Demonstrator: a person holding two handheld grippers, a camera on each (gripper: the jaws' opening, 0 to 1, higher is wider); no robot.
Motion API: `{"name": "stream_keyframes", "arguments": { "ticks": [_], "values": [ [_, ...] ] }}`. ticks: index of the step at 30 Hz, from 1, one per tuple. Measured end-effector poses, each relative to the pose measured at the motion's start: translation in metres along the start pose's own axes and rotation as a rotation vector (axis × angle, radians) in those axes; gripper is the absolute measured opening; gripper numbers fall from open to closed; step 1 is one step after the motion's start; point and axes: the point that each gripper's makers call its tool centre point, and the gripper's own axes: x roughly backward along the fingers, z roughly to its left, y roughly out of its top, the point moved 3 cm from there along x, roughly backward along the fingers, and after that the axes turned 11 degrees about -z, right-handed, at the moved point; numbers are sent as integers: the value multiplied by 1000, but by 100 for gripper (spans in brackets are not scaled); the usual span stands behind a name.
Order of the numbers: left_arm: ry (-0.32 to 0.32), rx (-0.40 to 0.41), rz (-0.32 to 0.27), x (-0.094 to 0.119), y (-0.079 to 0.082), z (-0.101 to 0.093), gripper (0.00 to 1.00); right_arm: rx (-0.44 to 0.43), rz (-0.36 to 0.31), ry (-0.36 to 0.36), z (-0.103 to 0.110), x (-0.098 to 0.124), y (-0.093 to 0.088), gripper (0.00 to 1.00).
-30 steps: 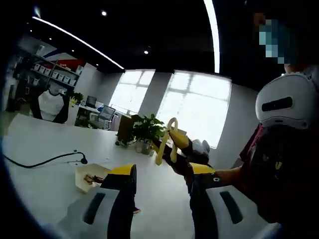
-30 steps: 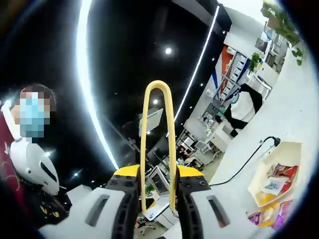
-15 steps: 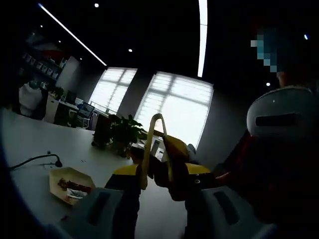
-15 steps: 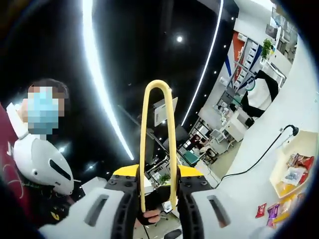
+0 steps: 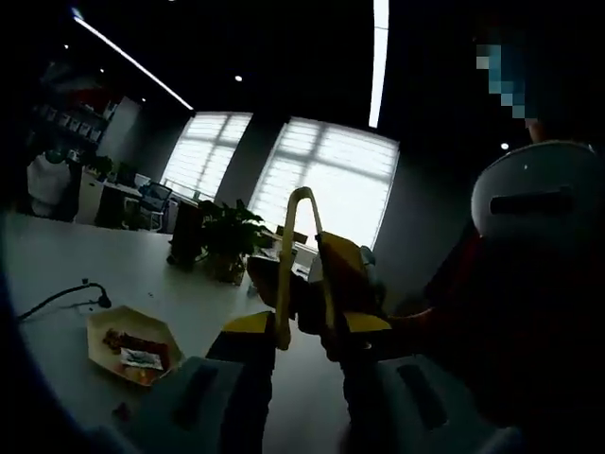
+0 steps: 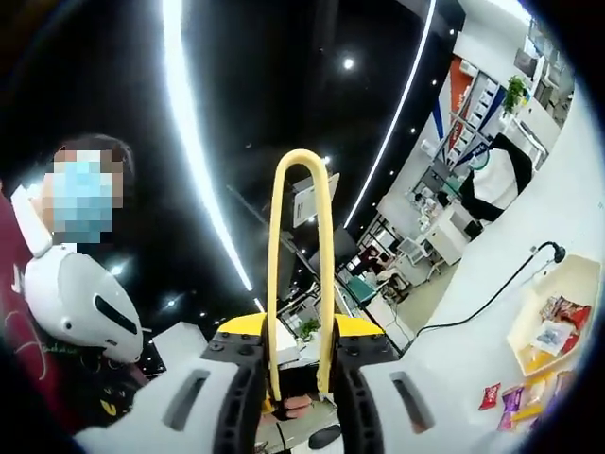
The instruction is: Place the target food into the container with the food tongs after gripping and lifting it, then release it inside without dropping or visibly crushing the food.
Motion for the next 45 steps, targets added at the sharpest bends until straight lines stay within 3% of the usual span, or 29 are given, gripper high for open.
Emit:
{"name": "stream_keyframes", "arguments": {
  "ticks": [2,4,5,8,12,18,21,25,28,32,40,43,45],
  "values": [
    [-8,10,-14,2,3,-1,23,-9,20,5,2,-1,0,19],
    [4,39,-69,1,10,-1,18,9,32,-2,1,-1,1,17],
    [-20,59,-103,2,13,-4,17,4,40,20,3,-2,3,17],
    [-32,72,-161,6,16,-3,16,96,91,48,7,-1,4,18],
    [-26,64,-214,12,19,-2,16,2,88,47,10,1,13,20],
    [-38,67,-211,10,17,-3,18,-23,112,20,8,2,8,17],
    [-46,84,-230,10,18,-3,19,-53,93,27,10,0,10,18],
    [-45,100,-240,9,17,-1,20,-16,110,97,22,-4,6,39],
    [-65,131,-259,8,17,-4,20,67,104,90,19,-7,4,30],
    [-87,158,-287,7,19,-5,19,30,98,67,14,-6,6,18],
    [-97,162,-275,3,12,-5,20,48,108,56,13,-4,6,17],
    [-65,187,-244,5,6,2,25,42,122,17,6,-1,3,19],
    [-28,147,-224,8,3,7,26,106,132,-3,1,1,1,19]
  ]
}}
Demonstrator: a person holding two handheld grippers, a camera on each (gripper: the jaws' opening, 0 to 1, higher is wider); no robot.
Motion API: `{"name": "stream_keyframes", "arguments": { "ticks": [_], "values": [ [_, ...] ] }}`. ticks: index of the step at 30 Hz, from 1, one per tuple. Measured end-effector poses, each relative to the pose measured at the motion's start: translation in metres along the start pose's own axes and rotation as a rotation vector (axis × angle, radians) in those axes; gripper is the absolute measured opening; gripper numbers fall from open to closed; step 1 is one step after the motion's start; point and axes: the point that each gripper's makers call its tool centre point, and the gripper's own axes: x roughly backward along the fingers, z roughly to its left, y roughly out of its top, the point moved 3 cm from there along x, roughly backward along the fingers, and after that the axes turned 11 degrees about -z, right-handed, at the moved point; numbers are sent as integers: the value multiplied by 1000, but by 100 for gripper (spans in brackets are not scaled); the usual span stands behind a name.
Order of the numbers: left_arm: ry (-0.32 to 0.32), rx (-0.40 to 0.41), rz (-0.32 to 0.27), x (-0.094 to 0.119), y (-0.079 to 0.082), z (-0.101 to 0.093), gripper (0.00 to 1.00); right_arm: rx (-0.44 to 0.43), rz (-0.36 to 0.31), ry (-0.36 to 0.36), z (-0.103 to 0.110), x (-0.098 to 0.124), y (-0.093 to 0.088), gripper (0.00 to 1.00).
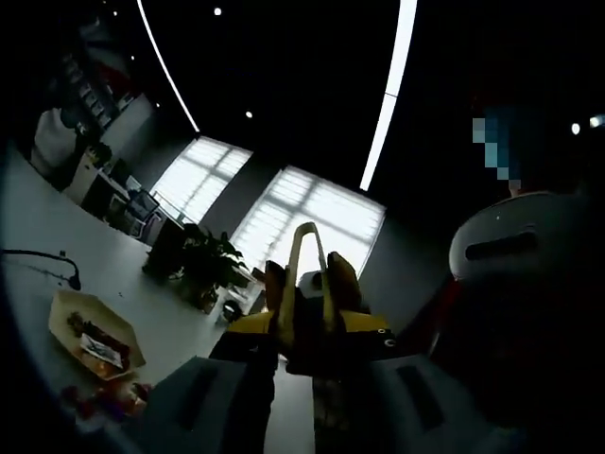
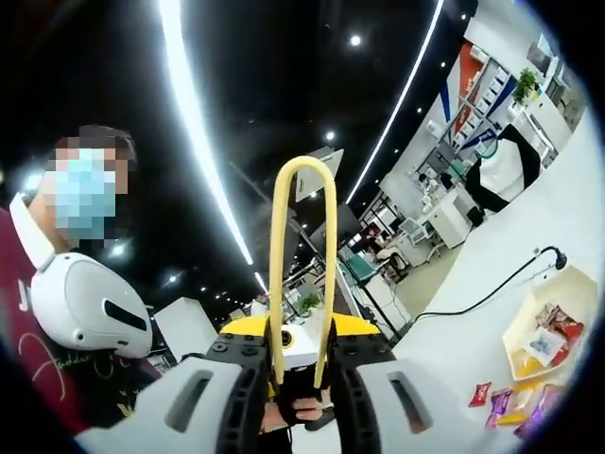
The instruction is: Place the target food into the container with the food tongs after gripping and lifting it, then release it inside without dropping or visibly crushing the food.
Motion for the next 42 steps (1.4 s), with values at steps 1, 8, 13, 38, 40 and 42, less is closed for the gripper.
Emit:
{"name": "stream_keyframes", "arguments": {
  "ticks": [1,8,13,38,40,42],
  "values": [
    [34,-62,22,3,-1,5,27,66,10,-12,-2,1,-2,19],
    [282,-234,111,44,8,33,46,187,-9,-202,-40,20,10,20],
    [518,-356,103,94,32,54,44,314,-42,-495,-93,57,25,21],
    [1201,-700,35,254,76,59,43,531,-78,-872,-129,150,32,24],
    [1204,-697,37,254,75,60,43,538,-73,-885,-130,155,32,24],
    [1205,-695,34,254,75,60,43,515,-75,-898,-132,159,28,24]
  ]
}}
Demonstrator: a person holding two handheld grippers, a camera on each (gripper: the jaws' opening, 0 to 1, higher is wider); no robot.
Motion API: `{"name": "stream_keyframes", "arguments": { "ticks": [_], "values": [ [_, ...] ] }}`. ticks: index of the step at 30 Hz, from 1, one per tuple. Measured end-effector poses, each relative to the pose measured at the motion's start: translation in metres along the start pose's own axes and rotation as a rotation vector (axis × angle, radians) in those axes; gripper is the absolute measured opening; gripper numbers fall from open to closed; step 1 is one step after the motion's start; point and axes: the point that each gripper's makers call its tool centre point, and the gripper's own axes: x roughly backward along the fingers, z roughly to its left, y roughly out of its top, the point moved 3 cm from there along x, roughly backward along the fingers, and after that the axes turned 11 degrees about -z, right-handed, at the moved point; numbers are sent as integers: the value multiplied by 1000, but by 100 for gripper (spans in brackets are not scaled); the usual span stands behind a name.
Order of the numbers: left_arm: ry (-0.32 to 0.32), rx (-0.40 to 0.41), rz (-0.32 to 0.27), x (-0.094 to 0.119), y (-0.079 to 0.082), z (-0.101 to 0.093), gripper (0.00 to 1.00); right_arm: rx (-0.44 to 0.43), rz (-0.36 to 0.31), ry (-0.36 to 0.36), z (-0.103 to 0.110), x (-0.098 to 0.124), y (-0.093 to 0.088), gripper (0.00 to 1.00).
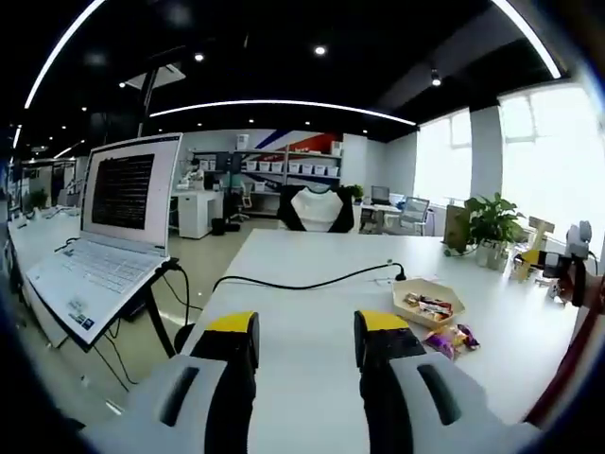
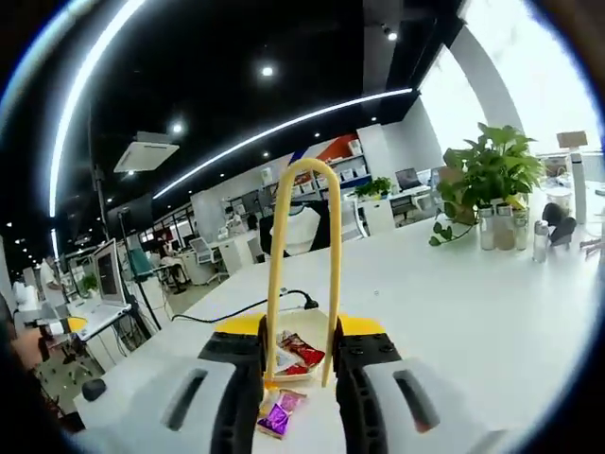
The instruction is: Place the target food into the container with the food tongs after gripping and lifting it, then release it inside without dropping or visibly crushing the food.
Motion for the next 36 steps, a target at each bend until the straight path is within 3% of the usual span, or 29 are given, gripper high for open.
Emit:
{"name": "stream_keyframes", "arguments": {
  "ticks": [9,16,26,36],
  "values": [
    [26,-17,-8,3,4,6,42,-56,44,-37,-1,-4,-23,25],
    [50,-14,7,11,1,8,42,-112,97,-69,1,-20,-57,25],
    [75,-19,25,25,0,15,40,-112,125,-156,-1,-37,-93,25],
    [101,-41,26,32,5,18,40,-129,160,-141,6,-47,-113,25]
  ]
}}
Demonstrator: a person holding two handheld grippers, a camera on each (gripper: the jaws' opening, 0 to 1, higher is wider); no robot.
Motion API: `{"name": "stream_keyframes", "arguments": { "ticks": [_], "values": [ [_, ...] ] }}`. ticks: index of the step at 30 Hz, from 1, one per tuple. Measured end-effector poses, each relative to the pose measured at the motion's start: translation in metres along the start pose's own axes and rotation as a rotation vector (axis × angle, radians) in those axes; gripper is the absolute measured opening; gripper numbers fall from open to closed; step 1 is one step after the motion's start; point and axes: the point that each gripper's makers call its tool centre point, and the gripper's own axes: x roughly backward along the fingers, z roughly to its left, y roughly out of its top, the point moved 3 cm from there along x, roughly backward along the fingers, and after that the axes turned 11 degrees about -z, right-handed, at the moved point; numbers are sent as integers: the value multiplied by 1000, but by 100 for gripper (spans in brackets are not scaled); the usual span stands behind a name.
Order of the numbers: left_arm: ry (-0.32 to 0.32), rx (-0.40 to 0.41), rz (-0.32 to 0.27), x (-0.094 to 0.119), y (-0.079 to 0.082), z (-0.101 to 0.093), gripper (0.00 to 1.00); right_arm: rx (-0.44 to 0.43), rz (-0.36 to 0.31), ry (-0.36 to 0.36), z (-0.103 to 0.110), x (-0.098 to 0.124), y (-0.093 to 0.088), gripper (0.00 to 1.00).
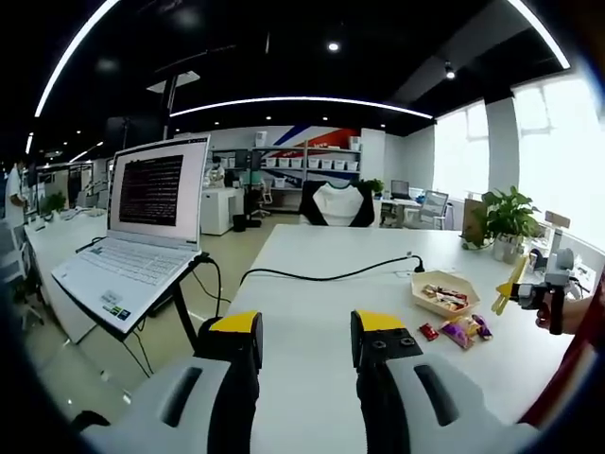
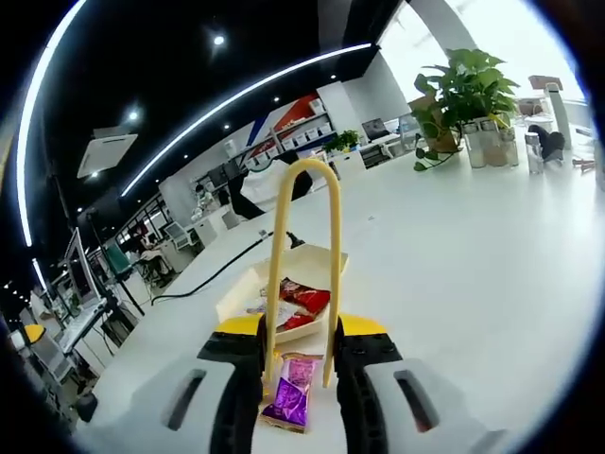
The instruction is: Place the target food into the container with the food tongs after gripping and lifting it, then release it inside without dropping or visibly crushing the food.
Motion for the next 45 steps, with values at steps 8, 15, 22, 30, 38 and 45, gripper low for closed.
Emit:
{"name": "stream_keyframes", "arguments": {
  "ticks": [8,15,22,30,38,45],
  "values": [
    [15,-22,5,7,4,5,40,40,39,25,10,-13,-22,26],
    [-10,-5,-18,5,8,-2,40,118,86,27,7,-16,-36,25],
    [-42,-9,-5,-3,3,-12,39,258,83,83,8,-17,-44,21],
    [-60,-27,4,-5,2,-16,39,285,113,106,3,-15,-42,19],
    [-64,-12,-2,-8,-1,-19,39,297,61,172,8,-3,-9,18],
    [-74,-2,1,-11,-5,-24,39,333,-28,264,31,-18,37,18]
  ]
}}
